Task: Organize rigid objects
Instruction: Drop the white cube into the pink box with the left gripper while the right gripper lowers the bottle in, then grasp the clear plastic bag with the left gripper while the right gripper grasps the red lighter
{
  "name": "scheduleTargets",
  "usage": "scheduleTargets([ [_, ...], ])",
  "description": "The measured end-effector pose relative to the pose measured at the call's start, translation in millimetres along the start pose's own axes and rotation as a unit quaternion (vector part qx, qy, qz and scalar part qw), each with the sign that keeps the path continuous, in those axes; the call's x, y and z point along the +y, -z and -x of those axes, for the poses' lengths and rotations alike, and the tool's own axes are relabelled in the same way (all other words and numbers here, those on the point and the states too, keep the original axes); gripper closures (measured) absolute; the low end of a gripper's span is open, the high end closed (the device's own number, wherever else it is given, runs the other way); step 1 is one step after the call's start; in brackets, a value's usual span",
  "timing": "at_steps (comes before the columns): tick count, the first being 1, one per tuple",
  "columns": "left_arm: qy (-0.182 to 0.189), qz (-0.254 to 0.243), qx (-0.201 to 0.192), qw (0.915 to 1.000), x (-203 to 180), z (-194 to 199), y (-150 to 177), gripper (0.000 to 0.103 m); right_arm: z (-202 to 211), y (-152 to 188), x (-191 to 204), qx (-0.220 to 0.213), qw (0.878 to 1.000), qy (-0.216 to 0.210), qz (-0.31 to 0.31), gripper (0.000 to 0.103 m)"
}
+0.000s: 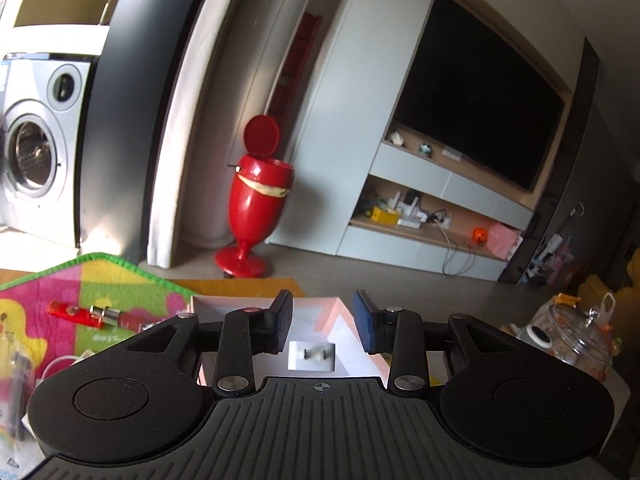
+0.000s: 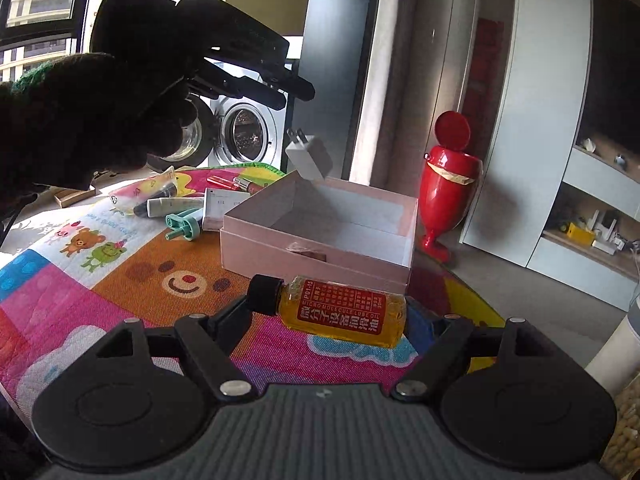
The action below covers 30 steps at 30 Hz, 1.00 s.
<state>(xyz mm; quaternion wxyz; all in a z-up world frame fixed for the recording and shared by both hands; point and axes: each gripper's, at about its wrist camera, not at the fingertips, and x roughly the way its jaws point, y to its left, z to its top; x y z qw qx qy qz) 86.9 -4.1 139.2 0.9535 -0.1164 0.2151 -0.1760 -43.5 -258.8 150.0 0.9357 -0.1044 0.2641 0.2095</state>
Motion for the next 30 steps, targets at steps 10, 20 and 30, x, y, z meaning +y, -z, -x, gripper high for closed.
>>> scheduleTargets([
  [10,-0.076,0.023,0.038,0.9961,71.0,85.4,101.7,0.065,-21.0,-42.3,-23.7,-0.031,0.999,0.009,-0.029,0.023],
  [20,-0.134,0.036,0.058,0.9887,109.9,117.1,135.8,0.065,-102.3,-133.1,-19.2,-0.041,0.996,0.080,-0.019,0.014],
  [30,-0.184,0.098,-0.025,0.9776,155.5,109.5,107.6,0.065,-130.8,-122.6,34.7,0.065,0.997,-0.041,-0.010,0.014],
])
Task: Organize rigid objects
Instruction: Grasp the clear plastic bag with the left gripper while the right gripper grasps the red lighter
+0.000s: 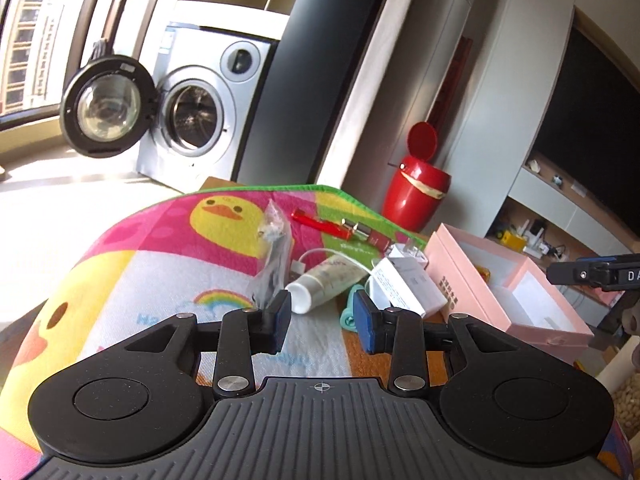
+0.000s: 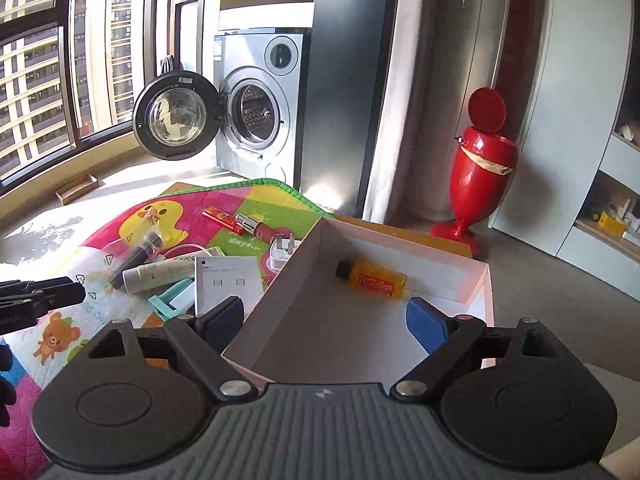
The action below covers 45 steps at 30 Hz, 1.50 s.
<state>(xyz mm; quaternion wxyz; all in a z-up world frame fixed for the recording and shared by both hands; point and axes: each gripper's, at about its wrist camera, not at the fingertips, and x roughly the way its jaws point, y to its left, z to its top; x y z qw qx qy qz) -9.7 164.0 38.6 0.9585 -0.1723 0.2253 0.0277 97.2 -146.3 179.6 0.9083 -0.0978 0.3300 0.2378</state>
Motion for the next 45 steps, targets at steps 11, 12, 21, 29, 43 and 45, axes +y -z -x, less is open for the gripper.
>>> scheduleTargets([
  [11,-0.020,0.027,0.039,0.9987,22.3,-82.4,-26.3,0.066,-68.4,-76.2,43.1,0.060,0.996,-0.059,-0.036,0.014],
  [12,-0.011,0.033,0.042,0.9985,24.4,-83.1,-22.9,0.070,-85.4,-86.0,43.6,0.077,0.994,-0.062,-0.050,0.014],
  [21,0.011,0.032,0.038,0.9987,31.1,-75.4,-13.0,0.080,-237.7,-118.0,65.3,0.159,0.985,-0.014,-0.059,0.015],
  [29,0.031,0.077,0.035,0.9959,46.2,-71.9,-17.4,0.081,-281.0,-120.2,64.5,0.196,0.978,-0.028,-0.068,0.047],
  [43,0.037,0.097,0.032,0.9941,46.9,-67.4,-19.8,0.081,-181.9,-67.4,94.6,0.290,0.945,-0.146,0.029,0.083],
  [45,0.040,0.091,0.032,0.9946,43.8,-68.7,-19.7,0.081,-168.8,-79.8,95.2,0.254,0.957,-0.133,0.047,0.076],
])
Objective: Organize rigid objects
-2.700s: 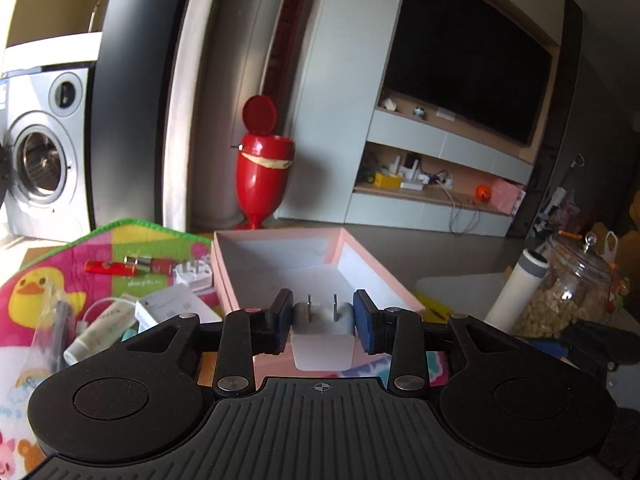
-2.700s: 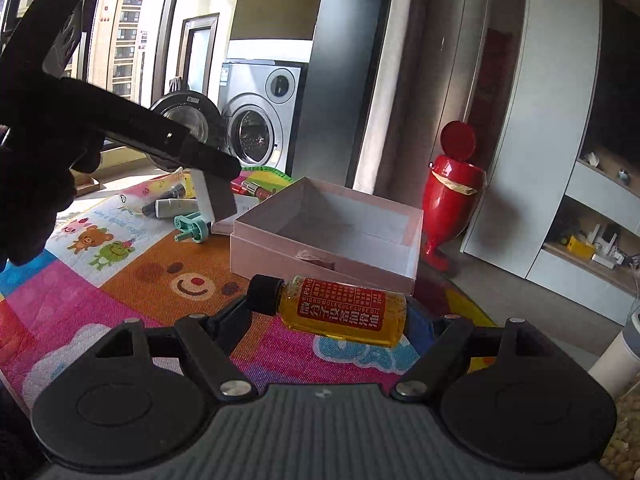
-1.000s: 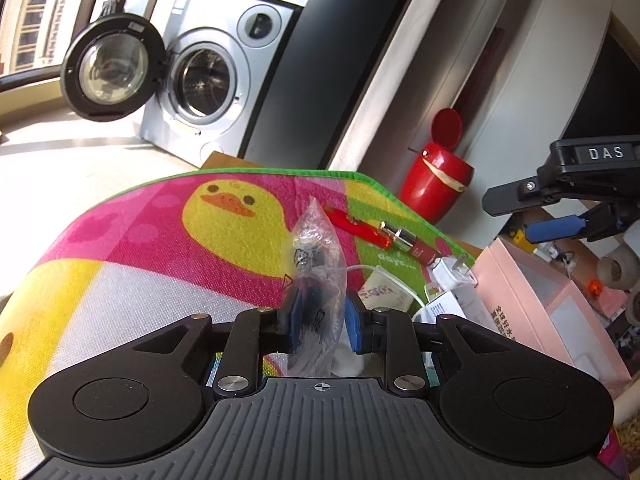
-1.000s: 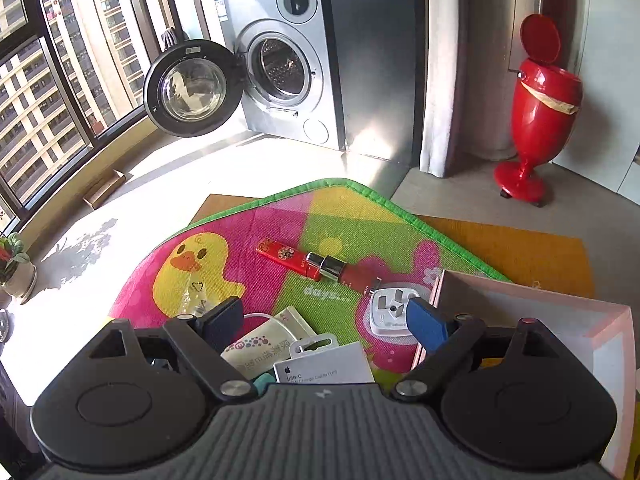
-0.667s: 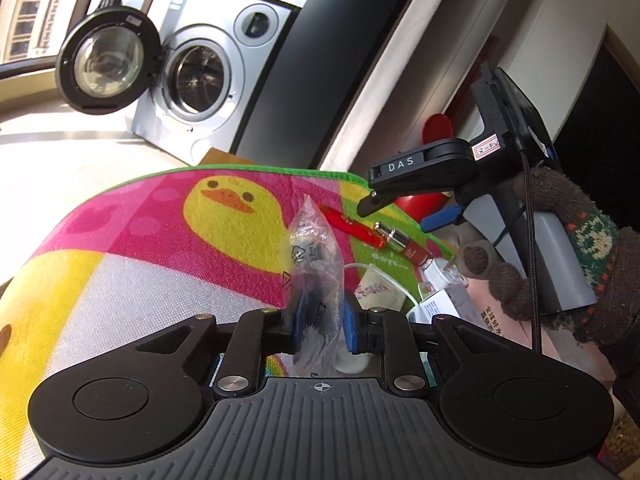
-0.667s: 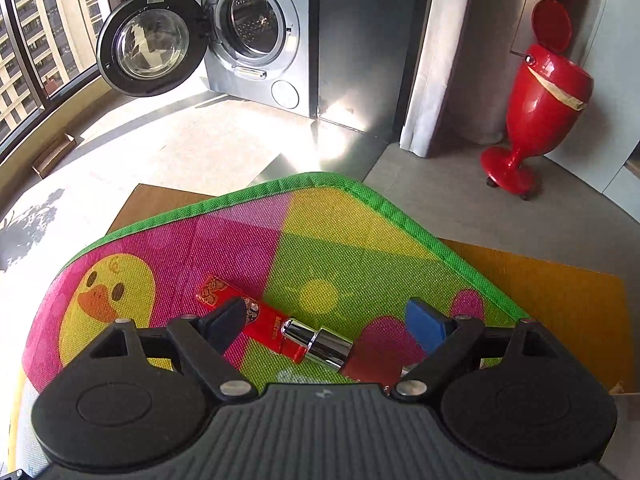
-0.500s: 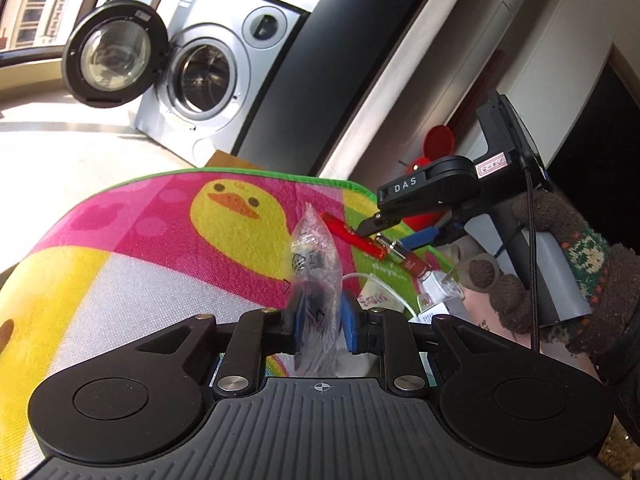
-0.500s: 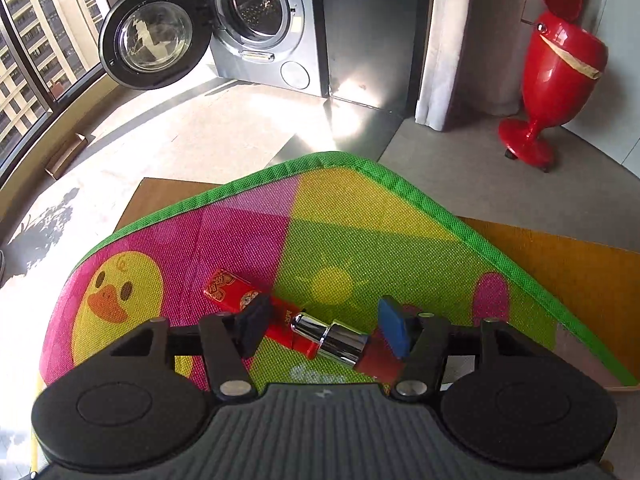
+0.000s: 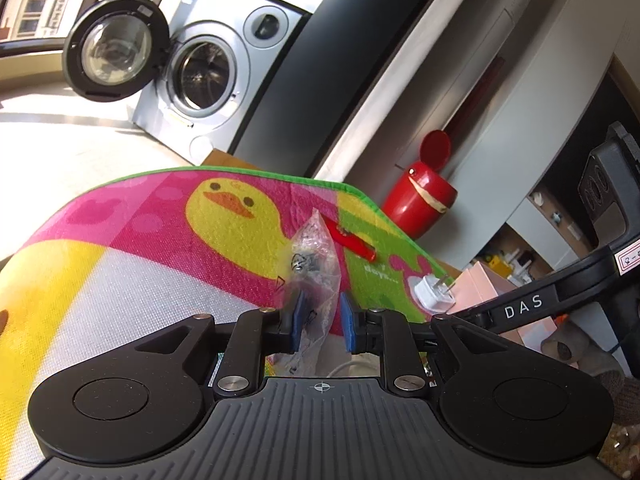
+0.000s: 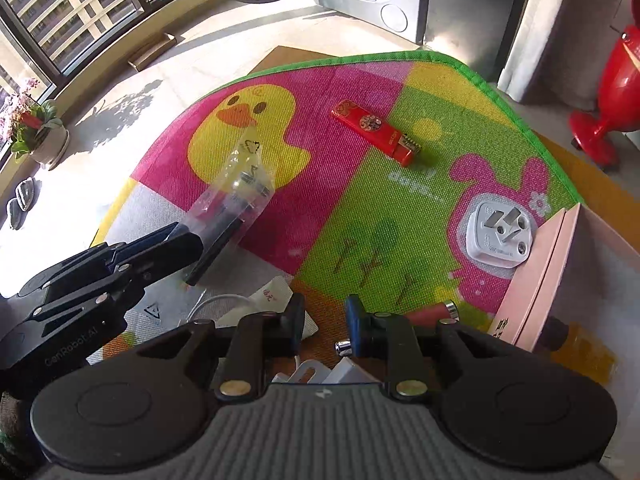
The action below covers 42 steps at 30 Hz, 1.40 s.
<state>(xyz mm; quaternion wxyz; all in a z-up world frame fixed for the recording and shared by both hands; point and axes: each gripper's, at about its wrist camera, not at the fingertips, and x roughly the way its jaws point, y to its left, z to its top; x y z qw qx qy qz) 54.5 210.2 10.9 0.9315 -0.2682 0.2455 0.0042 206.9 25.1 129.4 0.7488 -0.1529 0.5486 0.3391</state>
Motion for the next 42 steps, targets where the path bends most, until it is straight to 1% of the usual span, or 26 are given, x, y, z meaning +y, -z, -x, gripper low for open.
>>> scheduleTargets([
  [1,0.000,-0.004,-0.001,1.0000,-1.7,-0.2,0.4,0.081,6.6,-6.7,-1.2,-0.028,0.999,0.019,-0.001,0.056],
  [2,0.000,-0.007,-0.002,1.0000,-2.8,-0.2,0.7,0.081,9.8,-15.4,-2.9,-0.057,0.998,0.038,-0.008,0.031],
  [3,0.000,-0.009,-0.004,0.9999,-3.5,0.3,1.4,0.081,9.8,-26.4,-4.7,-0.086,0.995,0.055,-0.018,0.023],
  [4,0.000,-0.010,-0.006,0.9999,-3.4,0.6,1.5,0.081,5.9,-37.4,-8.4,-0.101,0.993,0.060,-0.027,0.020],
  [6,0.000,-0.005,-0.013,0.9999,-1.1,1.4,0.4,0.081,-12.4,-62.3,-13.2,-0.101,0.993,0.048,-0.047,0.020],
  [8,-0.001,0.003,-0.021,0.9998,3.1,4.2,-0.8,0.081,-36.2,-80.9,-22.2,-0.083,0.990,0.039,-0.111,0.020],
  [10,-0.003,0.012,-0.027,0.9996,7.0,6.2,-2.4,0.081,-61.8,-91.4,-31.1,-0.066,0.980,0.037,-0.184,0.020],
  [12,-0.001,0.022,-0.029,0.9993,10.7,7.7,-3.7,0.081,-76.0,-93.6,-31.3,-0.073,0.971,0.045,-0.222,0.019],
  [13,0.000,0.027,-0.028,0.9992,12.0,7.5,-4.2,0.081,-81.0,-93.9,-29.7,-0.075,0.970,0.042,-0.229,0.019],
  [14,0.001,0.029,-0.028,0.9992,12.8,7.8,-4.3,0.081,-83.8,-95.0,-26.9,-0.079,0.969,0.046,-0.230,0.015],
  [19,-0.004,0.036,-0.027,0.9990,14.8,9.1,-3.4,0.081,-95.2,-100.9,-13.2,-0.084,0.968,0.090,-0.219,0.016],
  [20,-0.005,0.036,-0.028,0.9989,14.8,9.2,-3.3,0.081,-96.3,-101.8,-9.9,-0.080,0.970,0.102,-0.206,0.021],
  [21,-0.007,0.036,-0.028,0.9989,15.3,9.5,-2.9,0.081,-95.8,-102.2,-5.4,-0.076,0.974,0.110,-0.184,0.021],
  [23,-0.011,0.035,-0.028,0.9989,15.3,8.7,-3.0,0.081,-91.7,-97.0,-1.8,-0.069,0.980,0.108,-0.153,0.021],
  [24,-0.011,0.035,-0.029,0.9989,15.2,9.0,-3.2,0.081,-85.9,-90.2,-0.8,-0.065,0.982,0.109,-0.141,0.021],
  [26,-0.011,0.033,-0.034,0.9988,14.3,11.0,-3.2,0.081,-64.7,-70.6,1.5,-0.075,0.985,0.099,-0.117,0.021],
  [29,-0.006,0.024,-0.046,0.9986,11.4,15.8,-3.0,0.081,-13.6,-29.1,12.8,-0.126,0.986,0.092,-0.060,0.021],
  [31,0.006,0.014,-0.054,0.9984,6.7,19.3,-1.9,0.081,31.6,13.9,19.1,-0.171,0.981,0.086,-0.027,0.021],
  [33,0.025,-0.002,-0.058,0.9980,-0.7,21.2,-1.1,0.081,64.3,54.3,19.1,-0.202,0.976,0.081,-0.016,0.021],
  [34,0.038,-0.016,-0.058,0.9975,-6.4,21.6,-0.3,0.081,82.5,81.7,16.1,-0.217,0.973,0.079,-0.012,0.021],
  [35,0.050,-0.030,-0.055,0.9968,-12.5,21.0,0.2,0.081,93.4,102.6,14.0,-0.226,0.970,0.084,-0.011,0.021],
  [37,0.076,-0.057,-0.040,0.9947,-28.5,19.0,2.3,0.081,107.7,143.3,10.9,-0.235,0.967,0.100,-0.007,0.021],
  [39,0.098,-0.089,-0.020,0.9911,-48.8,16.3,3.6,0.081,113.5,185.1,9.4,-0.238,0.963,0.125,0.002,0.021],
  [41,0.120,-0.113,0.003,0.9863,-72.3,10.7,1.0,0.081,110.0,215.8,6.2,-0.232,0.962,0.141,0.008,0.021],
  [42,0.131,-0.114,0.022,0.9847,-83.0,3.0,-3.9,0.081,106.3,226.2,4.8,-0.228,0.962,0.147,0.012,0.021],
])
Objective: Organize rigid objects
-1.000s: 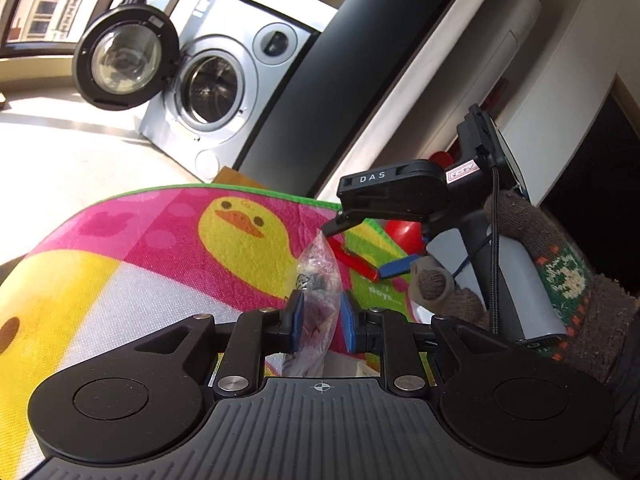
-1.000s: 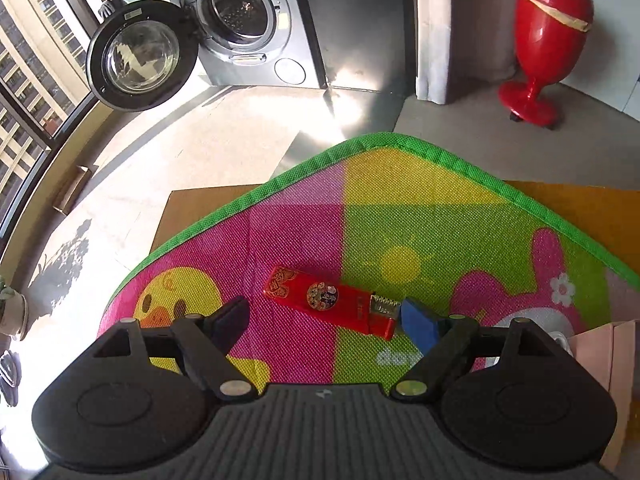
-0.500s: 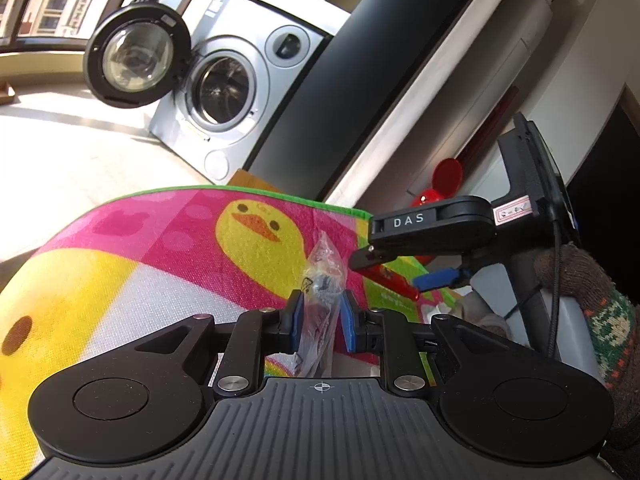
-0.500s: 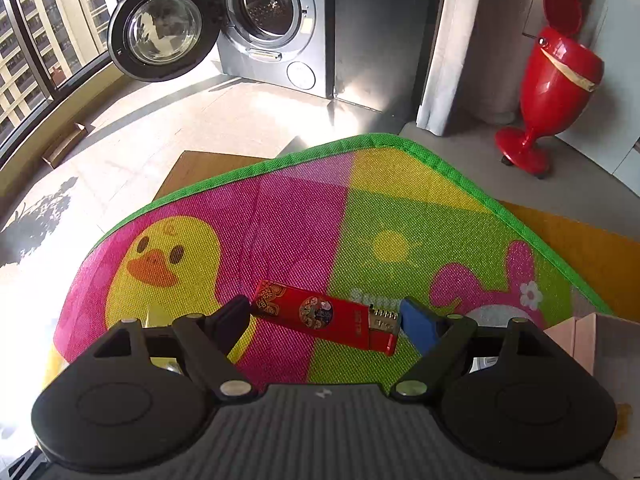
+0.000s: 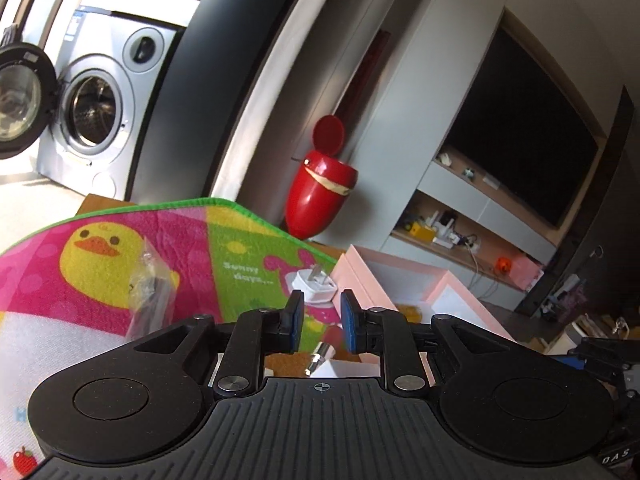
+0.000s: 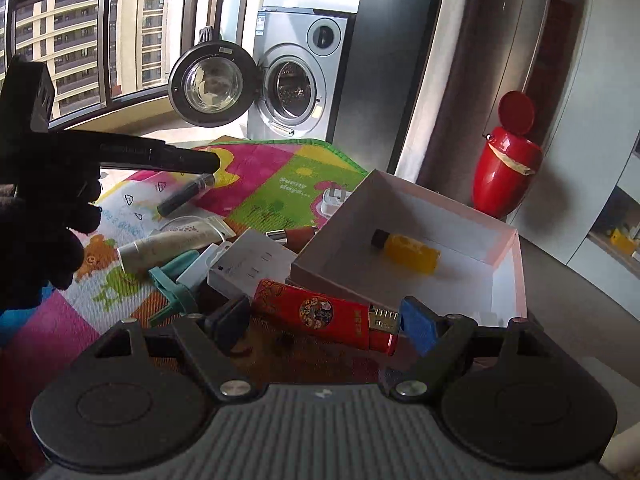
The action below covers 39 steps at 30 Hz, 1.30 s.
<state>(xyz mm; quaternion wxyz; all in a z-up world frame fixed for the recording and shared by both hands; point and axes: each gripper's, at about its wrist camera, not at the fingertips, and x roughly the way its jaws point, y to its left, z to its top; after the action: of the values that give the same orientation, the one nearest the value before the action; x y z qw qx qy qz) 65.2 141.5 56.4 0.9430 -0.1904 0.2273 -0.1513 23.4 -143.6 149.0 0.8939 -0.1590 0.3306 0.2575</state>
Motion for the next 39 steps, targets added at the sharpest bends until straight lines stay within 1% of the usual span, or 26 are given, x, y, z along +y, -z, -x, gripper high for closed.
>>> scheduleTargets([
  [1,0.009,0.008,0.022,0.9997,-5.0,-13.7,-9.9,0.081,-1.5,15.9,-0.7,0.004,1.000,0.007,0.009,0.021],
  [3,0.003,0.018,0.043,0.9989,-8.7,-44.5,-31.0,0.081,-7.4,37.0,2.3,0.011,0.999,0.013,0.028,0.021],
  [5,-0.023,0.013,0.062,0.9977,-8.4,-83.0,-50.1,0.081,-11.8,50.5,2.4,0.011,0.999,0.012,0.031,0.021],
  [7,-0.048,0.023,0.083,0.9951,-1.4,-123.5,-62.6,0.081,-12.9,64.0,4.0,-0.010,1.000,0.011,0.028,0.020],
  [8,-0.059,0.035,0.100,0.9926,5.7,-150.8,-66.9,0.081,-14.6,66.5,4.3,-0.019,0.999,0.013,0.024,0.020],
  [11,-0.077,0.044,0.142,0.9859,17.5,-204.9,-67.1,0.081,-14.3,74.2,0.2,-0.043,0.999,0.017,0.000,0.020],
  [13,-0.085,0.024,0.170,0.9814,16.8,-226.8,-62.3,0.081,-13.3,76.6,-8.7,-0.053,0.998,0.015,-0.026,0.020],
  [15,-0.087,-0.003,0.192,0.9775,14.9,-234.0,-54.3,0.081,-14.0,78.0,-19.9,-0.053,0.997,0.005,-0.059,0.020],
  [17,-0.072,-0.021,0.198,0.9773,13.0,-223.2,-48.0,0.081,-14.1,78.4,-27.9,-0.055,0.995,-0.005,-0.083,0.020],
  [19,-0.056,-0.020,0.211,0.9758,12.6,-204.4,-38.6,0.081,-15.2,78.2,-31.5,-0.053,0.994,-0.019,-0.091,0.020],
  [20,-0.050,-0.018,0.210,0.9762,11.9,-192.9,-32.5,0.082,-15.3,78.2,-31.5,-0.053,0.994,-0.024,-0.091,0.020],
  [22,-0.041,-0.016,0.213,0.9761,7.9,-167.7,-19.4,0.082,-13.7,78.4,-29.2,-0.056,0.994,-0.032,-0.082,0.020],
  [25,-0.026,0.000,0.202,0.9791,3.5,-130.2,0.9,0.082,-12.1,77.7,-21.4,-0.058,0.996,-0.041,-0.061,0.020],
  [28,-0.001,0.025,0.197,0.9801,-0.2,-100.0,19.0,0.081,-13.0,76.0,-13.8,-0.051,0.997,-0.033,-0.048,0.020],
  [29,0.002,0.025,0.197,0.9801,-2.6,-91.1,24.6,0.081,-13.1,75.7,-13.0,-0.049,0.997,-0.030,-0.049,0.020],
  [30,0.002,0.021,0.195,0.9805,-6.4,-82.1,29.5,0.081,-13.3,75.3,-12.7,-0.045,0.997,-0.029,-0.053,0.020],
  [32,-0.009,0.003,0.175,0.9845,-16.9,-59.3,34.0,0.081,-13.3,75.8,-13.7,-0.037,0.997,-0.032,-0.066,0.020],
  [34,-0.028,-0.021,0.142,0.9892,-26.6,-28.7,35.2,0.081,-12.3,78.1,-14.7,-0.032,0.996,-0.031,-0.075,0.020],
  [35,-0.045,-0.034,0.120,0.9912,-31.6,-4.6,37.8,0.081,-12.1,79.0,-15.3,-0.031,0.996,-0.029,-0.077,0.020],
  [37,-0.071,-0.050,0.097,0.9915,-37.1,30.4,46.0,0.081,-12.8,78.9,-17.3,-0.028,0.996,-0.025,-0.086,0.020],
  [39,-0.086,-0.064,0.097,0.9895,-39.4,56.2,58.6,0.080,-13.2,78.8,-18.2,-0.026,0.995,-0.024,-0.092,0.020],
])
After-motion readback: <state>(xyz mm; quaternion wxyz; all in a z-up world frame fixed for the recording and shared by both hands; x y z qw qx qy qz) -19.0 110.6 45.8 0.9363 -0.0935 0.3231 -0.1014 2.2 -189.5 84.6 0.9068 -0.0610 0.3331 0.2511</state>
